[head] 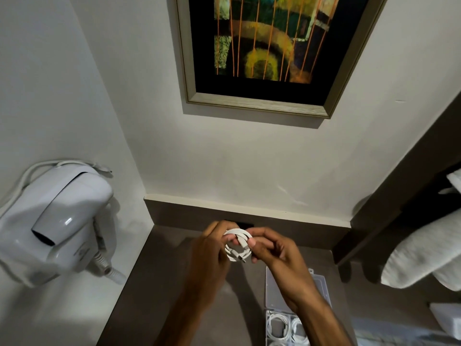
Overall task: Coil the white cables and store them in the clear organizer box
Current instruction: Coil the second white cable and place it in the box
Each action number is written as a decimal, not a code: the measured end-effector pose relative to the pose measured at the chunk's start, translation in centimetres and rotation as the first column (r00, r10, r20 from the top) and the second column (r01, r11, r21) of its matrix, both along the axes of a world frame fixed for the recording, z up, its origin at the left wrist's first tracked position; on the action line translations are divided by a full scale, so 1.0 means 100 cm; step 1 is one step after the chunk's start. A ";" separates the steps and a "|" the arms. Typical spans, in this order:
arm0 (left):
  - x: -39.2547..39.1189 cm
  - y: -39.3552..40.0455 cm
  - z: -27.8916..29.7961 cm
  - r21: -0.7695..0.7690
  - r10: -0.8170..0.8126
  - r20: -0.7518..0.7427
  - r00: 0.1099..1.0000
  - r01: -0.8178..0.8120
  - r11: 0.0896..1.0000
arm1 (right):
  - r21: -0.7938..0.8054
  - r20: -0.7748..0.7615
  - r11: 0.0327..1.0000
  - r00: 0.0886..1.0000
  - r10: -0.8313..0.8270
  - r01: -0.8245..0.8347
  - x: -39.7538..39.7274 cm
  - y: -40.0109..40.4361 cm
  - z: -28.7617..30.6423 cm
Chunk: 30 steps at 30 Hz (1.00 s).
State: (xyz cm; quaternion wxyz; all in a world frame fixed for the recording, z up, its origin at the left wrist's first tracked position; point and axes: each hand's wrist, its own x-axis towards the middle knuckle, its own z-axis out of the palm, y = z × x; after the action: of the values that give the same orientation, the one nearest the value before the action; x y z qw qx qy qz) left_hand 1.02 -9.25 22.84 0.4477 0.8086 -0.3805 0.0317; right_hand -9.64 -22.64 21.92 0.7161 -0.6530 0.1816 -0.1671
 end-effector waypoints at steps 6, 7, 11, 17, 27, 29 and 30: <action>-0.007 -0.011 -0.006 0.027 0.000 -0.029 1.000 0.000 1.000 | -0.027 0.043 0.982 0.981 -0.187 0.188 -0.007 -0.002 -0.012; -0.009 -0.014 -0.009 0.030 -0.003 -0.042 0.999 0.005 1.000 | -0.045 0.039 0.975 0.976 -0.214 0.216 -0.009 -0.003 -0.015; -0.015 -0.028 -0.012 0.078 -0.024 0.000 1.000 0.024 0.997 | -0.050 0.034 0.952 0.954 -0.299 0.301 -0.019 -0.006 -0.027; -0.028 -0.051 -0.035 0.007 -0.128 -0.105 0.986 0.129 0.992 | -0.186 -0.075 0.901 0.909 -0.410 0.391 -0.043 -0.017 -0.042; -0.083 -0.074 -0.180 0.153 -0.181 -0.575 0.798 0.321 0.935 | -0.311 -0.431 0.748 0.614 -0.661 0.587 -0.143 -0.041 -0.173; -0.101 -0.067 -0.212 0.265 -0.148 -0.596 0.790 0.367 0.892 | -0.421 -0.564 0.750 0.500 -0.657 0.510 -0.170 -0.034 -0.207; -0.111 -0.063 -0.225 0.322 -0.142 -0.588 0.796 0.391 0.863 | -0.467 -0.612 0.752 0.443 -0.655 0.466 -0.181 -0.027 -0.221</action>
State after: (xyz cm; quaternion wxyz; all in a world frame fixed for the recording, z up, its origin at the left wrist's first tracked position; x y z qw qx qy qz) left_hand -10.07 -15.55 0.32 0.3487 0.7977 -0.3471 -0.3487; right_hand -27.78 -25.36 -0.18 0.3971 -0.6403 0.6440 -0.1327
